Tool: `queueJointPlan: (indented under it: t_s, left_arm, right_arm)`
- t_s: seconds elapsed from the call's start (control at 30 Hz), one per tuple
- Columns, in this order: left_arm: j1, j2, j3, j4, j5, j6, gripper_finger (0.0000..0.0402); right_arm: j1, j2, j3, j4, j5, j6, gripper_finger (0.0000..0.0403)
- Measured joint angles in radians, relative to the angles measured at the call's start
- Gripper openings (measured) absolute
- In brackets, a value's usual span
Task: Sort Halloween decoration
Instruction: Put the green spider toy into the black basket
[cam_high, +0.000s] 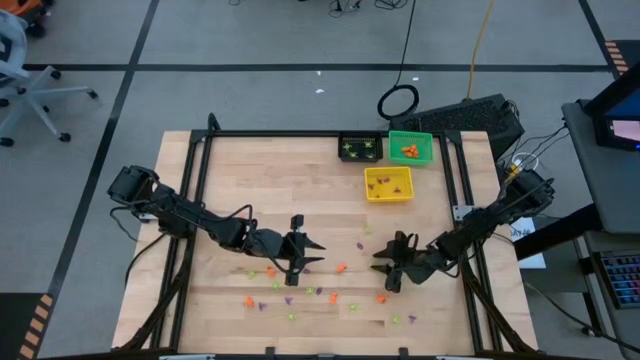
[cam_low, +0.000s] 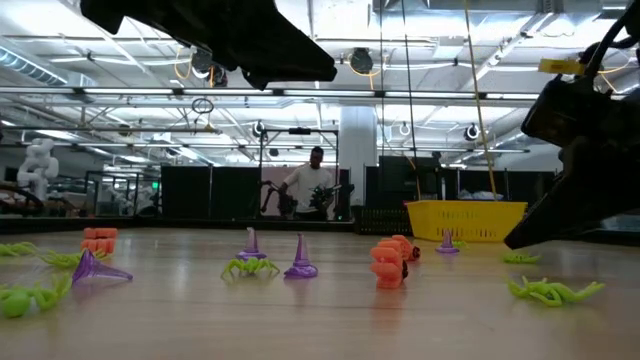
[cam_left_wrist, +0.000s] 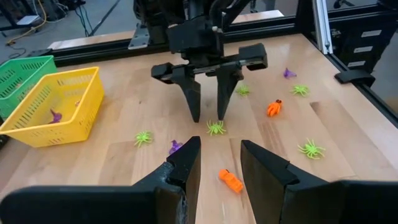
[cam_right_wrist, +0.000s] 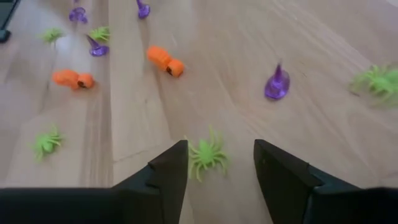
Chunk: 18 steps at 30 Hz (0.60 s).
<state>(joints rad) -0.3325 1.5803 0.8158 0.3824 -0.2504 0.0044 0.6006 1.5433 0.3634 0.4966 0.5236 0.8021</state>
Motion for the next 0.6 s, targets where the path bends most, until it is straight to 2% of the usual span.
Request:
queueJointPlan:
  t_s: [0.4, 0.6]
  left_arm:
    - [0.0, 0.0, 0.0, 0.0, 0.0, 0.0, 0.0114]
    - [0.0, 0.0, 0.0, 0.0, 0.0, 0.001, 0.0114]
  right_arm:
    - [0.0, 0.014, -0.011, 0.036, 0.0, 0.027, 0.0171]
    - [0.0, 0.095, -0.011, 0.132, 0.006, 0.012, 0.0171]
